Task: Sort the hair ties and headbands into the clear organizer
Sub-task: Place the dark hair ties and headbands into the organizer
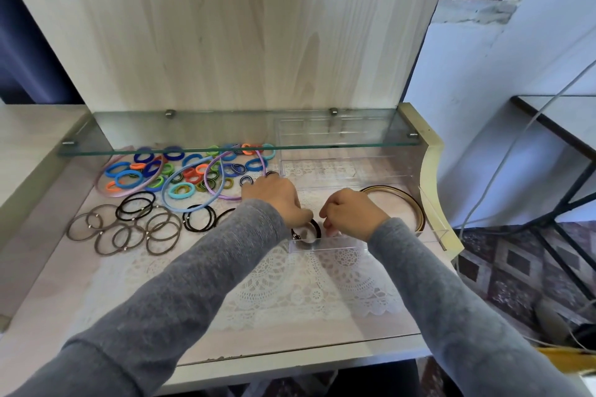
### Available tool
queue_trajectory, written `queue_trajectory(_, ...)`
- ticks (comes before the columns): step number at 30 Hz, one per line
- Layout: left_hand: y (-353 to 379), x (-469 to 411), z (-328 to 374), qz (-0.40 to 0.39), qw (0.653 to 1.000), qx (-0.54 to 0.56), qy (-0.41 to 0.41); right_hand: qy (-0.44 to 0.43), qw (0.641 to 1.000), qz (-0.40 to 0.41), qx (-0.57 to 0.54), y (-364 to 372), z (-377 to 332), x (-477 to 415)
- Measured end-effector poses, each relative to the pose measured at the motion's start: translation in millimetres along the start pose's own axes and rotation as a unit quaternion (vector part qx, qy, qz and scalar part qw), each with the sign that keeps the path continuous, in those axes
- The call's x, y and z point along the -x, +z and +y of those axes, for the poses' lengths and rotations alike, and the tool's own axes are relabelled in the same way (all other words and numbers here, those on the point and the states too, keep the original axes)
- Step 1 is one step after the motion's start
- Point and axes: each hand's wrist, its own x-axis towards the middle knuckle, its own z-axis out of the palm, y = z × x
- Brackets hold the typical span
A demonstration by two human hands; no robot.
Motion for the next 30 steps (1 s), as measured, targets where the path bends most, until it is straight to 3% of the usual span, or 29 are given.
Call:
queue_trajectory(5, 2, 10, -4, 0.023, 0.999, -0.021, 0.031, 0.028, 1.0, -0.003, -0.004, 1, -5, -7)
queue_trajectory(14, 7, 21, -5, 0.076, 0.98, -0.154, 0.099, 0.042, 0.998, -0.024, 0.045, 4, -19, -5)
queue_trajectory(30, 16, 24, -11, 0.11, 0.974, -0.163, 0.111, 0.043, 0.995, -0.032, 0.083, 3, -24, -3)
